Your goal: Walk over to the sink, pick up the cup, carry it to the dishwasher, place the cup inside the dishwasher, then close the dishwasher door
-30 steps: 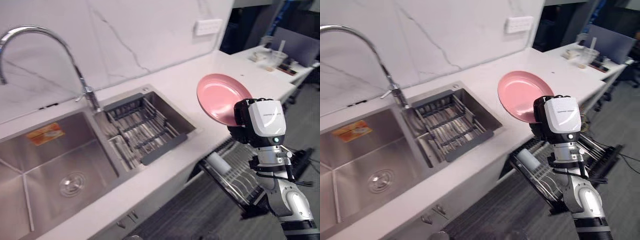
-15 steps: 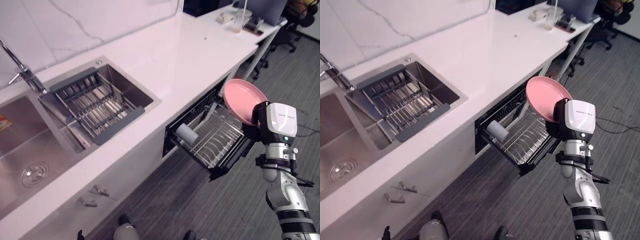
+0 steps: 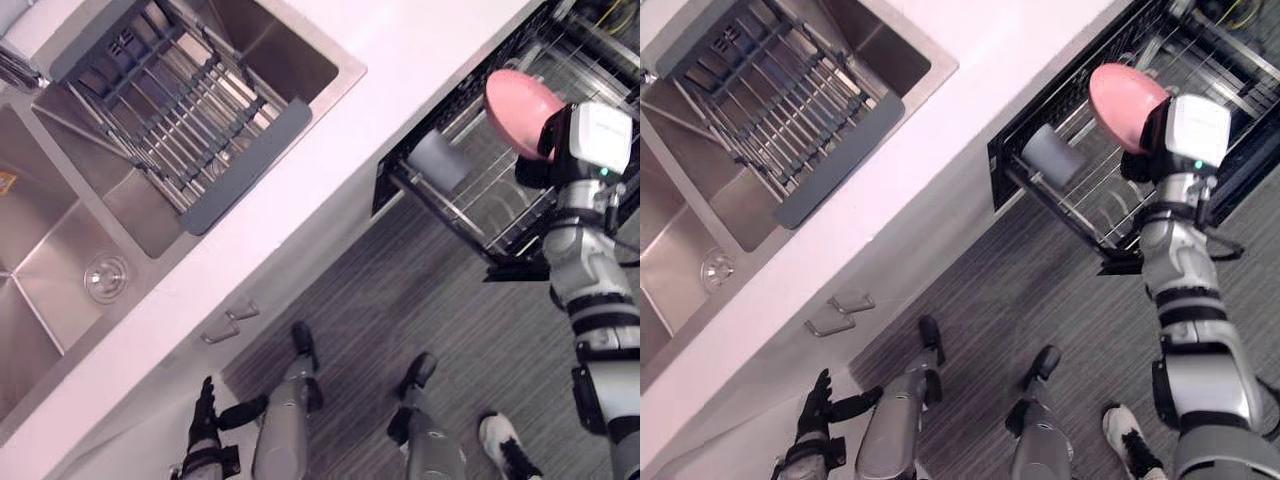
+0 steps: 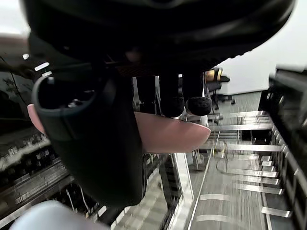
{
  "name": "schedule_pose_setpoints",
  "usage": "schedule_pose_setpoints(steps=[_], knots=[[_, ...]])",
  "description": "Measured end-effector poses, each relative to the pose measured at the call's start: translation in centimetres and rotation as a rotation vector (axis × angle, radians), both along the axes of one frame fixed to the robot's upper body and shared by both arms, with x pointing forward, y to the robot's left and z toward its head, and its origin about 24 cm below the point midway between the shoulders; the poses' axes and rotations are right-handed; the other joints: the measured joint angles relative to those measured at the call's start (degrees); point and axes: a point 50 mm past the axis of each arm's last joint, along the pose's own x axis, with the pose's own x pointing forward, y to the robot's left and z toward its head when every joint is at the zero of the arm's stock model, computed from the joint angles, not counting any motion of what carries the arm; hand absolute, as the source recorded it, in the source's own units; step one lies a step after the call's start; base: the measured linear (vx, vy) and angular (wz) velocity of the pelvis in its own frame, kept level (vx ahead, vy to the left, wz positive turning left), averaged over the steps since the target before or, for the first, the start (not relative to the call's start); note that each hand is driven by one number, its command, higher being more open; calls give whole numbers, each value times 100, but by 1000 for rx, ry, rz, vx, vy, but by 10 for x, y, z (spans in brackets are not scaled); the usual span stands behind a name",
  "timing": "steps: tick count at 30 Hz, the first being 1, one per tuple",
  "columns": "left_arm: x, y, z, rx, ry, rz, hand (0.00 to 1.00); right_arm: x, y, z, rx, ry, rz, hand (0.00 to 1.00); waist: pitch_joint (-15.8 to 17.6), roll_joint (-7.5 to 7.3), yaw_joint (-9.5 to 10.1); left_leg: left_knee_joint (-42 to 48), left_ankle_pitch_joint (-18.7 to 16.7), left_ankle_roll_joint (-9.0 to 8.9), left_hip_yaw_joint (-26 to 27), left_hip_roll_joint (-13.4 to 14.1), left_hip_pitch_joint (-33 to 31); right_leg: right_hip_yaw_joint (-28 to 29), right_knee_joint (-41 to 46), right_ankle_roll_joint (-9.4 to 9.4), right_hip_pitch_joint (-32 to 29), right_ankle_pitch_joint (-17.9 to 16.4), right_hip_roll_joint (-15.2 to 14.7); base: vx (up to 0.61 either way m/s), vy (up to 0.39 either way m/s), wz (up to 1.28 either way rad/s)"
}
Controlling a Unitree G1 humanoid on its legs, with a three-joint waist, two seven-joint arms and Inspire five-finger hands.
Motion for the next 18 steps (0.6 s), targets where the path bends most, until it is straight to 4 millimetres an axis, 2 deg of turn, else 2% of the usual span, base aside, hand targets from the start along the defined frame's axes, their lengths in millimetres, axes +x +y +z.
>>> schedule_pose_setpoints(steps=[1, 2, 4, 7, 10, 15, 18], knots=[[7, -7, 2, -10, -15, -24, 100, 2, -2, 6, 1, 10, -14, 0, 39, 83, 13, -10, 6, 9, -16, -33, -56, 19, 1, -3, -72, 26, -29, -34, 65, -6], [11, -12, 3, -21, -24, -39, 100, 3, -4, 9, 24, 21, -23, 100, 61, 143, 11, -17, 7, 10, -35, -64, -82, 22, 1, 2, -104, 37, -56, -17, 62, -5], [19, -22, 5, -50, -41, -58, 100, 3, -12, 7, 75, 56, -54, 100, 78, 222, 27, -40, 7, 10, -320, -144, -146, 70, 2, 22, -194, 69, -105, 4, 46, -4], [24, -35, 7, -77, -51, -90, 100, -3, -29, 1, 86, 113, -122, 100, 92, 377, 11, -78, 7, 10, -424, -241, -169, 67, 24, 45, -224, 91, -195, 6, 62, 5], [24, -39, 6, -88, -50, -102, 100, -6, -35, 4, 99, 108, -138, 100, 86, 470, 2, -85, 6, 9, -664, -287, -169, 73, 35, 61, -223, 102, -223, -7, 46, 1], [25, -42, 8, -107, -57, -115, 100, -7, -34, 10, 90, 66, -133, 100, 85, 470, -31, -169, 42, -37, -807, -312, -45, 7, 69, 61, -103, 99, -229, -21, 31, 6], [25, -42, 7, -117, -52, -124, 100, -9, -24, 29, 84, -36, -78, 100, 89, 465, -67, -463, 169, -50, -817, -353, 266, -17, 69, 64, 95, 92, -238, -3, 12, 2]])
